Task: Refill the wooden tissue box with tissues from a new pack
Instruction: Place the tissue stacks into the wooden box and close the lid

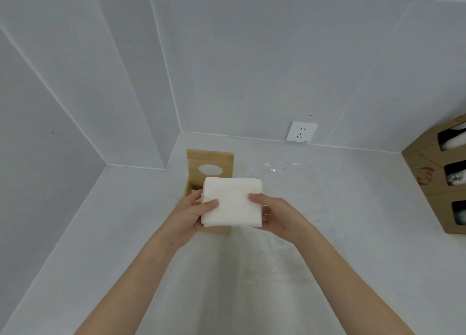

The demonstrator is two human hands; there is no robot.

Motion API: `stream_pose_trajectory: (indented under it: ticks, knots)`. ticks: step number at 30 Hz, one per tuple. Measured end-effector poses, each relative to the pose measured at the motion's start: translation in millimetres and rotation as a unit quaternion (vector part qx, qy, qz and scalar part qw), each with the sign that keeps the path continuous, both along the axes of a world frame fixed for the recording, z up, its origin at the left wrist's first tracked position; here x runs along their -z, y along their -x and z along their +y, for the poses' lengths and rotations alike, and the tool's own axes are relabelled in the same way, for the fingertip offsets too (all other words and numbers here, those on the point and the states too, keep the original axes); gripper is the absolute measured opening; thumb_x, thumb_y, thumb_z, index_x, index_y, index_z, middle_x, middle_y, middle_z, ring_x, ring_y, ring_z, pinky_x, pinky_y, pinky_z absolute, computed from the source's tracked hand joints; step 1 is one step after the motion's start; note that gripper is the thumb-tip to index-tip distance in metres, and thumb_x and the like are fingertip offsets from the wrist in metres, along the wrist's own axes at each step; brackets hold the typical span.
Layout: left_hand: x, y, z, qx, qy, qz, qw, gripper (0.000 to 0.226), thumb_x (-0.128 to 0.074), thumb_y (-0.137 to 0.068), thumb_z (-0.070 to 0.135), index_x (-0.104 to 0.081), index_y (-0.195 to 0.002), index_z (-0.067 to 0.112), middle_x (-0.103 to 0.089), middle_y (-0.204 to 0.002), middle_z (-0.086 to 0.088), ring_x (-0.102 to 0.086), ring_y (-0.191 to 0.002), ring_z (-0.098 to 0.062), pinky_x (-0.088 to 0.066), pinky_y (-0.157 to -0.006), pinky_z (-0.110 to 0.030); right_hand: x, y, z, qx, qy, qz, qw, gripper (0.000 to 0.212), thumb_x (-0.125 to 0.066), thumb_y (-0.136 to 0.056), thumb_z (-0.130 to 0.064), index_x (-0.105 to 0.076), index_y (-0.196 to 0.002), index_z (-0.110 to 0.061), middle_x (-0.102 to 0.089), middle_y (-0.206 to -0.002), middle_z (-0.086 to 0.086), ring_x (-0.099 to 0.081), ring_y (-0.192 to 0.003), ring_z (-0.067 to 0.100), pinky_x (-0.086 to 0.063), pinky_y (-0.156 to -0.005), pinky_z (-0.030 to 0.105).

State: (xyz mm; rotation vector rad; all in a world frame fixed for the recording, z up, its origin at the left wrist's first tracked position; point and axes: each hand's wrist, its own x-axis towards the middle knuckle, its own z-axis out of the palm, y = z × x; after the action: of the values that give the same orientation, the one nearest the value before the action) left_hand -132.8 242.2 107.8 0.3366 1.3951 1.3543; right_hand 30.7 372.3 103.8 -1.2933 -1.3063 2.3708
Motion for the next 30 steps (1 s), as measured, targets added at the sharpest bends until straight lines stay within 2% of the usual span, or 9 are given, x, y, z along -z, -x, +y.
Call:
stream_pose_trajectory:
  ticks: [7, 10, 11, 14, 16, 18, 21, 25, 30]
  knots:
    - [5.6, 27.5, -9.3, -0.029, 0.062, 0.056, 0.996, 0.042, -0.06, -0.083, 0.003, -0.05, -0.124, 0.006, -0.062, -0.117, -0.014, -0.062, -0.091, -0.025, -0.052, -0.05, -0.024, 6.2, 34.6, -8.7, 0.042, -0.092, -0.025, 0.994, 0.008, -0.068, -0.079, -0.011, -0.068, -0.085, -0.007, -0.07, -0.081, 0.008, -0.068, -0.065, 0.015, -0.055, -0.054, 0.024]
    - [10.0, 37.9, -6.8, -0.068, 0.115, 0.128, 0.983, 0.05, -0.064, -0.082, 0.007, -0.042, -0.127, 0.01, -0.061, -0.111, -0.017, -0.062, -0.092, -0.028, -0.052, -0.067, -0.032, 8.2, 49.7, -12.9, 0.064, -0.159, -0.061, 0.983, 0.025, -0.07, -0.078, -0.012, -0.061, -0.1, -0.005, -0.067, -0.085, 0.01, -0.065, -0.071, 0.021, -0.055, -0.052, 0.025]
    - [10.9, 40.6, -6.0, -0.073, 0.125, 0.162, 0.976, 0.05, -0.065, -0.081, 0.009, -0.042, -0.125, 0.014, -0.063, -0.104, -0.016, -0.062, -0.087, -0.027, -0.051, -0.066, -0.032, 9.5, 54.4, -14.6, 0.073, -0.188, -0.08, 0.976, 0.029, -0.07, -0.077, -0.013, -0.056, -0.102, -0.008, -0.065, -0.085, 0.01, -0.064, -0.073, 0.024, -0.056, -0.055, 0.029]
    - [12.2, 47.4, -1.0, -0.062, 0.128, 0.272, 0.952, 0.027, -0.068, -0.077, 0.011, -0.054, -0.1, 0.015, -0.066, -0.084, -0.014, -0.059, -0.068, -0.022, -0.047, -0.05, -0.022, 14.9, 66.2, -19.8, 0.066, -0.281, -0.126, 0.949, 0.024, -0.07, -0.075, -0.015, -0.051, -0.09, -0.014, -0.064, -0.082, 0.014, -0.061, -0.069, 0.025, -0.058, -0.065, 0.043]
    - [12.5, 51.2, 2.9, -0.049, 0.143, 0.342, 0.927, 0.009, -0.069, -0.076, 0.011, -0.062, -0.08, 0.016, -0.066, -0.073, -0.01, -0.057, -0.066, -0.02, -0.042, -0.05, -0.016, 18.0, 70.8, -22.8, 0.043, -0.318, -0.146, 0.936, 0.017, -0.068, -0.075, -0.015, -0.052, -0.079, -0.015, -0.065, -0.074, 0.016, -0.06, -0.065, 0.027, -0.057, -0.069, 0.049]
    - [10.9, 55.4, 6.2, -0.029, 0.155, 0.38, 0.911, 0.005, -0.07, -0.075, 0.011, -0.068, -0.073, 0.016, -0.064, -0.069, -0.003, -0.057, -0.065, -0.014, -0.038, -0.055, -0.012, 18.2, 74.4, -23.5, 0.02, -0.343, -0.182, 0.921, 0.013, -0.067, -0.074, -0.017, -0.055, -0.075, -0.016, -0.065, -0.068, 0.01, -0.063, -0.069, 0.03, -0.057, -0.071, 0.05]
    - [7.5, 61.3, 15.1, 0.015, 0.168, 0.411, 0.896, 0.005, -0.069, -0.076, 0.011, -0.074, -0.079, 0.011, -0.063, -0.074, 0.0, -0.056, -0.07, -0.009, -0.04, -0.065, -0.016, 14.3, 82.7, -20.3, -0.01, -0.369, -0.225, 0.901, 0.008, -0.066, -0.073, -0.019, -0.058, -0.075, -0.017, -0.065, -0.068, 0.005, -0.064, -0.073, 0.029, -0.057, -0.072, 0.044]
    - [4.8, 59.8, 26.1, 0.078, 0.187, 0.455, 0.867, 0.016, -0.061, -0.081, 0.007, -0.073, -0.09, 0.007, -0.07, -0.091, -0.01, -0.058, -0.082, -0.017, -0.04, -0.069, -0.022, 8.3, 94.4, -19.8, -0.079, -0.413, -0.284, 0.862, 0.011, -0.054, -0.077, -0.013, -0.061, -0.085, -0.011, -0.067, -0.09, 0.011, -0.063, -0.086, 0.033, -0.051, -0.074, 0.037]
    - [12.8, 49.6, 30.1, 0.151, 0.218, 0.538, 0.8, 0.026, -0.051, -0.084, 0.009, -0.07, -0.101, 0.015, -0.069, -0.103, -0.009, -0.062, -0.095, -0.029, -0.048, -0.073, -0.032, 11.9, 101.4, -25.5, -0.18, -0.51, -0.339, 0.769, 0.028, -0.044, -0.083, -0.005, -0.055, -0.109, -0.006, -0.064, -0.103, 0.013, -0.056, -0.099, 0.032, -0.039, -0.068, 0.031]
